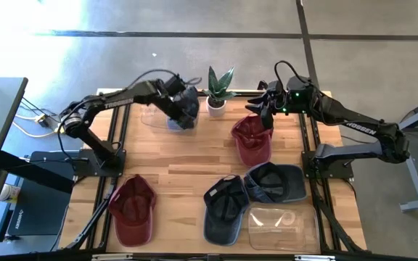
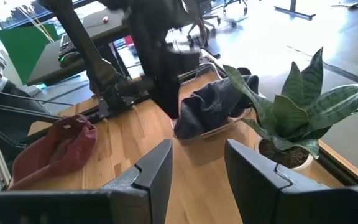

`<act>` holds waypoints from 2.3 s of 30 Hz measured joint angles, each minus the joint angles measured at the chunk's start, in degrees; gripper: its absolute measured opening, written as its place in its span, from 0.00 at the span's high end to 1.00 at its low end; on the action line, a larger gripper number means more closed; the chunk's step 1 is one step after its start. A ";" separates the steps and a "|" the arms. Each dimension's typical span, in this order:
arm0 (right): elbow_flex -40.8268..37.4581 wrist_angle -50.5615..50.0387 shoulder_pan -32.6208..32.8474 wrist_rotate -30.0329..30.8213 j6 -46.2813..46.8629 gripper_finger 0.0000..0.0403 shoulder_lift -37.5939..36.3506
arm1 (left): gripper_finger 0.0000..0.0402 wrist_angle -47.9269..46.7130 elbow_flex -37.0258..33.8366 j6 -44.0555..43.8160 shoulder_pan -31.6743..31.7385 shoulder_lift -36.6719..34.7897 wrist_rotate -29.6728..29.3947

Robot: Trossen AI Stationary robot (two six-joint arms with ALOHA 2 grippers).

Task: Pick & Place hat
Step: Put the left blue cap into the top transparent bin

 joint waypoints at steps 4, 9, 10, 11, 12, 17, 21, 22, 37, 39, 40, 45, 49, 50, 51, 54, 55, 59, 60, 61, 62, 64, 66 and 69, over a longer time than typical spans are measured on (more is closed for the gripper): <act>0.00 0.00 0.01 0.90 -0.24 0.65 0.00 | 1.00 -9.93 9.59 3.05 1.61 -0.05 -0.17; 0.02 0.00 0.00 1.22 -1.15 0.65 0.00 | 1.00 -5.37 16.63 1.97 5.99 0.15 -9.09; 0.02 0.02 0.00 1.26 -1.36 0.65 0.00 | 1.00 -2.76 16.71 1.98 7.23 0.16 -13.26; 0.02 0.02 0.00 1.30 -1.45 0.65 0.00 | 1.00 -0.22 16.64 2.15 8.54 0.46 -16.68; 0.02 0.02 0.02 1.41 -1.45 0.65 0.00 | 1.00 2.86 16.43 2.79 9.83 1.29 -18.71; 0.02 0.02 0.02 1.42 -0.13 0.65 0.00 | 1.00 10.81 15.58 5.72 15.80 8.35 -10.36; 0.04 0.03 0.00 1.29 1.83 0.65 0.00 | 1.00 11.90 15.57 9.95 17.84 14.09 1.37; 0.04 0.03 0.00 1.29 2.19 0.65 0.00 | 1.00 11.75 15.56 11.33 17.82 15.03 3.03; 0.04 6.52 0.00 4.58 4.03 0.65 0.00 | 1.00 0.64 15.69 32.90 15.59 17.02 12.05; 0.07 7.25 0.02 5.03 4.58 0.65 0.00 | 1.00 -1.61 15.69 35.45 15.56 17.04 8.93; 0.07 7.34 0.02 5.46 4.70 0.65 0.00 | 1.00 -2.14 15.69 36.24 15.62 17.06 7.74; 0.07 7.34 0.00 7.66 4.83 0.65 0.00 | 1.00 -0.66 15.69 37.85 15.64 17.84 6.46; 0.07 7.34 0.02 8.57 4.99 0.65 0.00 | 1.00 0.12 15.66 37.47 15.60 20.17 10.91; 0.07 7.33 0.02 8.59 5.05 0.65 0.00 | 1.00 0.42 15.69 37.44 15.30 20.72 11.61; 0.07 7.34 0.01 8.59 5.07 0.65 0.00 | 1.00 0.69 15.69 37.39 14.96 21.24 12.05; 0.07 7.32 0.02 8.63 6.27 0.65 0.00 | 1.00 2.01 15.60 35.72 13.93 21.78 11.97; 0.07 7.32 0.02 8.63 6.38 0.65 0.00 | 1.00 2.92 15.75 34.61 13.62 21.69 12.11; 0.07 7.32 0.02 8.61 6.40 0.65 0.00 | 1.00 2.40 18.11 30.45 13.31 21.04 13.03; 0.07 7.32 0.02 8.61 6.40 0.65 0.00 | 1.00 1.91 19.36 29.75 13.39 20.85 12.43; 0.07 7.32 0.02 8.58 6.40 0.65 0.00 | 1.00 0.71 20.87 29.11 13.41 20.77 11.47; 0.07 7.32 0.02 8.52 6.40 0.65 0.00 | 1.00 -1.58 22.48 28.87 13.43 20.76 10.50; 0.07 7.32 0.02 8.11 6.40 0.65 0.00 | 1.00 -8.28 26.72 28.92 13.44 20.78 7.88; 0.07 7.30 0.02 7.32 6.40 0.65 0.00 | 1.00 -15.74 31.68 30.60 13.34 20.69 5.86; 0.07 7.30 0.02 6.82 6.36 0.65 0.00 | 1.00 -28.67 36.97 34.77 12.09 20.05 5.61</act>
